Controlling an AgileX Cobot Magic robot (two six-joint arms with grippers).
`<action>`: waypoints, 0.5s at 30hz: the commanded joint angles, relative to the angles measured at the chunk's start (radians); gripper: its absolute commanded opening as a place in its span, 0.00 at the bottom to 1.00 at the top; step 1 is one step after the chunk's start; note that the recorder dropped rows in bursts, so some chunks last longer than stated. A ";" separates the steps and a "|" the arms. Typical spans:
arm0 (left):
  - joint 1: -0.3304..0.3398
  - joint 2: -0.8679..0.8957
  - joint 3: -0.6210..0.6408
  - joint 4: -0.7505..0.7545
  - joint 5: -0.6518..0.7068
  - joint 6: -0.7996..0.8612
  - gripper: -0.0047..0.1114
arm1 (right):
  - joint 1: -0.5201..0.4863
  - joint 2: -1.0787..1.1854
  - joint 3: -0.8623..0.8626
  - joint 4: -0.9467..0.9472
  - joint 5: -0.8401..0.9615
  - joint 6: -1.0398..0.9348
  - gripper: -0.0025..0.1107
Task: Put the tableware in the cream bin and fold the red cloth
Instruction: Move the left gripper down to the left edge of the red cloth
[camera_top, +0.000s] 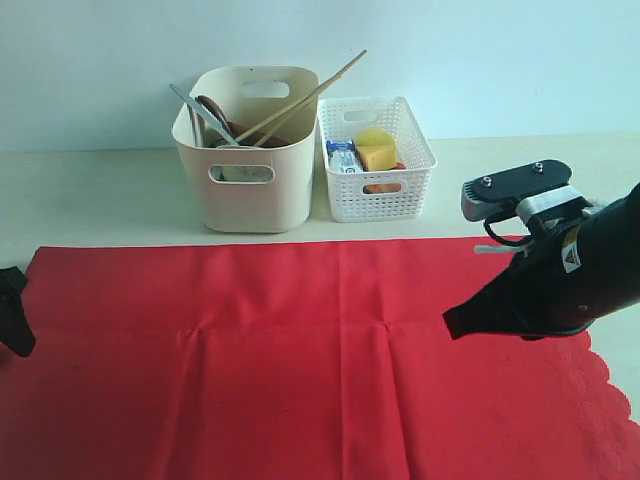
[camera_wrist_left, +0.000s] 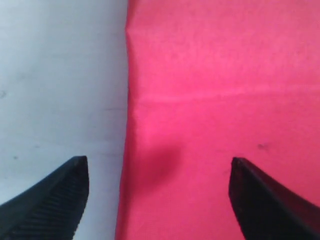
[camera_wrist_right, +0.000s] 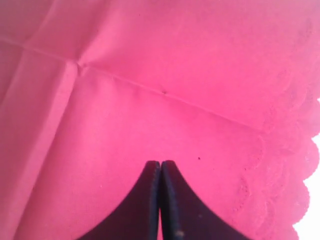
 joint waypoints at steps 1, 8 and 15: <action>0.007 0.026 -0.006 -0.022 0.023 0.033 0.68 | 0.000 0.023 -0.001 -0.011 0.070 -0.003 0.02; 0.046 0.062 -0.006 -0.135 0.045 0.111 0.68 | 0.000 0.060 0.012 -0.011 0.056 0.000 0.02; 0.052 0.070 -0.006 -0.147 0.084 0.148 0.68 | 0.000 0.060 0.018 -0.011 0.044 -0.002 0.02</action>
